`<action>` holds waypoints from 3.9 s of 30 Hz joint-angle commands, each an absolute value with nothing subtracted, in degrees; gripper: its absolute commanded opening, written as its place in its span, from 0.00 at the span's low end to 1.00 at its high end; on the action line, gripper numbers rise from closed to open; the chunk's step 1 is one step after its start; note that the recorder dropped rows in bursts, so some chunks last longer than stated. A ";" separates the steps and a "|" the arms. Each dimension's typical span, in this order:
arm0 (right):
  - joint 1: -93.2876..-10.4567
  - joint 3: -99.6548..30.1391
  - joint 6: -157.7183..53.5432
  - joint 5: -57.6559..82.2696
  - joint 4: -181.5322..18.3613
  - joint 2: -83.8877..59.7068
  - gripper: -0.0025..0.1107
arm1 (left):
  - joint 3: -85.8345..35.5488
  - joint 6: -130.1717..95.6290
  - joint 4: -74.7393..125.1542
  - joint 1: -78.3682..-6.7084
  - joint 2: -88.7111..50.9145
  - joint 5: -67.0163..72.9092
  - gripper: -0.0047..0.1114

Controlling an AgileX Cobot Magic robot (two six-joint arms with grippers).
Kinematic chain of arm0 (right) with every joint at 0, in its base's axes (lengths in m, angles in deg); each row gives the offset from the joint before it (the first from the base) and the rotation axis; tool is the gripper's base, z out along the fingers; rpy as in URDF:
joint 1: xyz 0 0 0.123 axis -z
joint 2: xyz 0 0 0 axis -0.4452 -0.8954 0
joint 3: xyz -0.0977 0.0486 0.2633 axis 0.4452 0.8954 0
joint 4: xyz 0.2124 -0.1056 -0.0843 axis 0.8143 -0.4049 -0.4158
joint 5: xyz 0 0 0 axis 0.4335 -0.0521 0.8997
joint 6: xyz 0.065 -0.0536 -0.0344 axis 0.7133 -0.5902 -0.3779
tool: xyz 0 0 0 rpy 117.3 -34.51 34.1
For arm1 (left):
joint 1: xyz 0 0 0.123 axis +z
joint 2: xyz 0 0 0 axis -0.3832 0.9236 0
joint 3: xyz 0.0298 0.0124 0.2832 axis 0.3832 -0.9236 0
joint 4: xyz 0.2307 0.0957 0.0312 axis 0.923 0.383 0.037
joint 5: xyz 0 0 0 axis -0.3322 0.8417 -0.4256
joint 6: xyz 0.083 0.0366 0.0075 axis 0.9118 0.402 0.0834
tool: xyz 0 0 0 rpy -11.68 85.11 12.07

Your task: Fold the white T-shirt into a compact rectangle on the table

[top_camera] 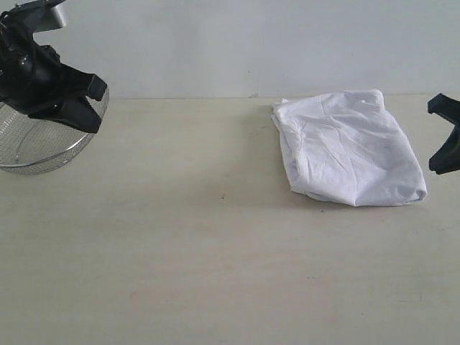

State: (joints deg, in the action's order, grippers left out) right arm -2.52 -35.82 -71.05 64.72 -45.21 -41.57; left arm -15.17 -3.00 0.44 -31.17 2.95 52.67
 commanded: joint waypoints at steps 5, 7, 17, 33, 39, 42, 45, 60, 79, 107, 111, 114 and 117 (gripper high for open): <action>-2.45 -19.51 -80.54 57.62 -34.00 -24.71 0.02 | -22.55 0.60 -7.16 -31.11 -6.15 48.92 0.08; -2.45 -15.95 -84.37 55.26 -30.52 -20.20 0.02 | -25.46 0.37 -7.16 -31.11 -9.79 46.14 0.08; -2.45 -3.98 -93.47 48.55 -22.33 -1.30 0.02 | -41.82 -1.82 -11.06 -31.11 -31.58 29.03 0.08; -2.45 -2.20 -93.23 47.66 -22.22 2.41 0.02 | -57.15 -1.82 -14.78 -31.11 -46.09 26.12 0.08; -2.45 -2.20 -93.33 47.47 -22.22 2.41 0.02 | -57.94 -1.82 -14.78 -31.11 -47.46 31.42 0.08; -2.45 -2.20 -93.23 47.47 -22.22 2.41 0.02 | -57.94 -1.82 -14.78 -31.11 -47.46 31.31 0.08; -2.45 -2.20 -93.23 47.47 -22.22 2.41 0.02 | -57.94 -1.82 -14.78 -31.11 -47.46 31.31 0.08; -2.45 -2.20 -93.23 47.37 -22.22 2.41 0.02 | -65.08 11.95 -8.20 -31.11 -80.50 15.82 0.08; -2.45 -2.20 -93.32 47.24 -22.22 2.41 0.02 | -85.83 8.04 -9.63 -31.11 -88.71 7.95 0.08; -2.45 -2.20 -93.32 47.24 -22.22 2.41 0.02 | -85.83 -22.62 16.05 -31.11 -88.71 19.28 0.08; -2.45 -2.20 -93.32 47.24 -22.22 2.41 0.02 | -85.83 -22.62 16.05 -31.11 -88.71 19.28 0.08; -2.45 -2.20 -93.32 47.24 -22.22 2.41 0.02 | -85.83 -22.62 16.05 -31.11 -88.71 19.28 0.08; -2.45 -2.20 -93.32 47.38 -22.22 2.41 0.02 | -85.83 -22.62 16.05 -31.11 -88.71 19.28 0.08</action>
State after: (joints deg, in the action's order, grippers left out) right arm -2.52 -2.35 -92.82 47.53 -22.58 1.99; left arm -85.65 -22.04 16.17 -31.17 -88.51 19.26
